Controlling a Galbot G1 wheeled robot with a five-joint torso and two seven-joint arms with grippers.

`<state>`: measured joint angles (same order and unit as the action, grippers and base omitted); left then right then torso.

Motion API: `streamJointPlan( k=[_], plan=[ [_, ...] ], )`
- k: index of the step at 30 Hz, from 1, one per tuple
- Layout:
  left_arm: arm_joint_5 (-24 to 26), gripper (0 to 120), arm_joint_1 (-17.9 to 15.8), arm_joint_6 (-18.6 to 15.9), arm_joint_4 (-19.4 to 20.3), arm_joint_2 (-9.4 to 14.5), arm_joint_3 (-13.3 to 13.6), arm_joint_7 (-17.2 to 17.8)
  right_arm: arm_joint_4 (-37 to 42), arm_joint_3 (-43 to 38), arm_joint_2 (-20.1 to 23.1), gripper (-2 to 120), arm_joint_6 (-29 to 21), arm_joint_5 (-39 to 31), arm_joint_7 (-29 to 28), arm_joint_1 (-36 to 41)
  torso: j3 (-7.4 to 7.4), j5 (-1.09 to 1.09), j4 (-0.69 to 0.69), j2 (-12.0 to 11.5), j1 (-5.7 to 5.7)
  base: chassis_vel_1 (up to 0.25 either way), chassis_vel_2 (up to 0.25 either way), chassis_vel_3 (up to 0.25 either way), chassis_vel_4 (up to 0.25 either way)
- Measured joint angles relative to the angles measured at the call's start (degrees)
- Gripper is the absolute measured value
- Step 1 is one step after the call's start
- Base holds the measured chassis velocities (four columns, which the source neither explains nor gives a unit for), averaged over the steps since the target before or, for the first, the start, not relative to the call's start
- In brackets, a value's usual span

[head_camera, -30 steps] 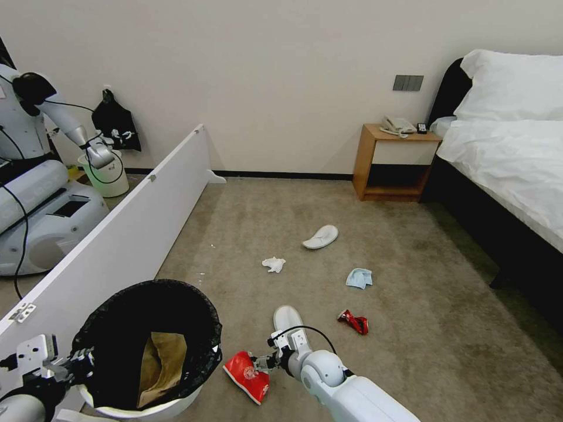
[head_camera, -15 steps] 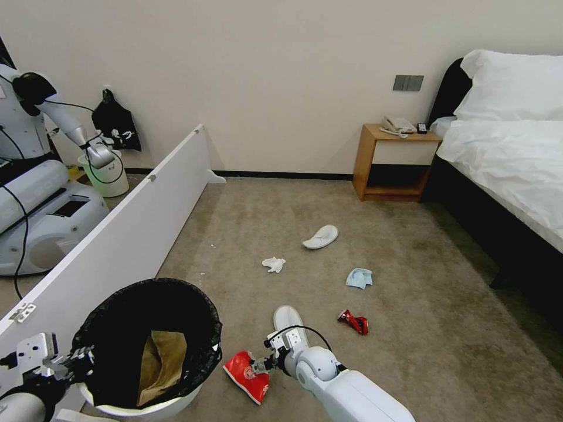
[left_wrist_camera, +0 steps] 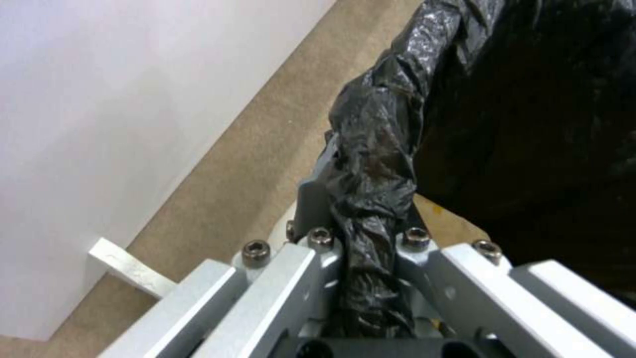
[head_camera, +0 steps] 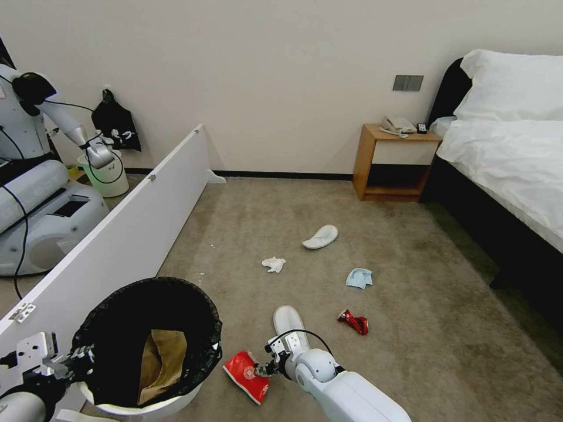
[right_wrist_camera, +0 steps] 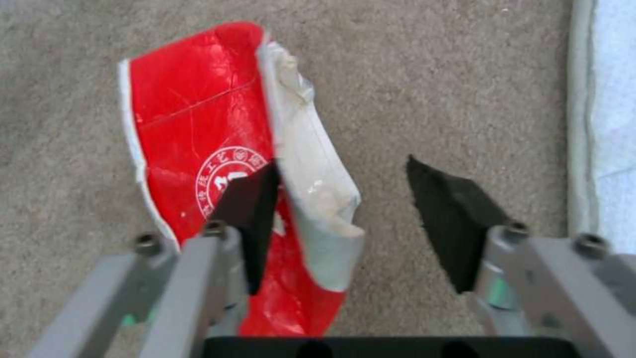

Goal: Pick up the trash bin, then pick up the garbage from the floor and place it into the trash bin.

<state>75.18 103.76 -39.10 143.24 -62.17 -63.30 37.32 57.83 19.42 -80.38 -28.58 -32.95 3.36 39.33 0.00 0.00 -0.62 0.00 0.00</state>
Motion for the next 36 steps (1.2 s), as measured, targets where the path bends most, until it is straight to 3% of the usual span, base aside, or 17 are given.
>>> streamJointPlan(
  k=[13, 25, 36],
  plan=[
    [-0.1, 3, 0.0, 0.0, 0.0, -0.2, 0.3, 0.1, -1.0, -0.3, 0.0, 1, 0.5, -0.1, 1.2, -0.2, 0.00, 0.00, 0.00, 0.0, 0.00, 0.000, 0.000, 0.000, 0.000],
    [0.0, 3, 0.2, 0.1, 0.0, -0.2, 0.4, 0.1, 0.4, -1.6, 0.8, 0, 2.5, 0.0, 2.1, -0.3, 0.00, 0.00, 0.00, 0.0, 0.00, 0.000, 0.000, 0.000, 0.000],
    [0.1, 3, 0.0, 0.1, 0.0, 1.4, 2.2, 0.3, 19.6, -10.7, 8.7, 0, 7.7, -0.1, 0.5, 3.8, 0.00, 0.01, 0.00, 0.0, 0.00, 0.000, 0.000, 0.000, 0.000]
  ],
)
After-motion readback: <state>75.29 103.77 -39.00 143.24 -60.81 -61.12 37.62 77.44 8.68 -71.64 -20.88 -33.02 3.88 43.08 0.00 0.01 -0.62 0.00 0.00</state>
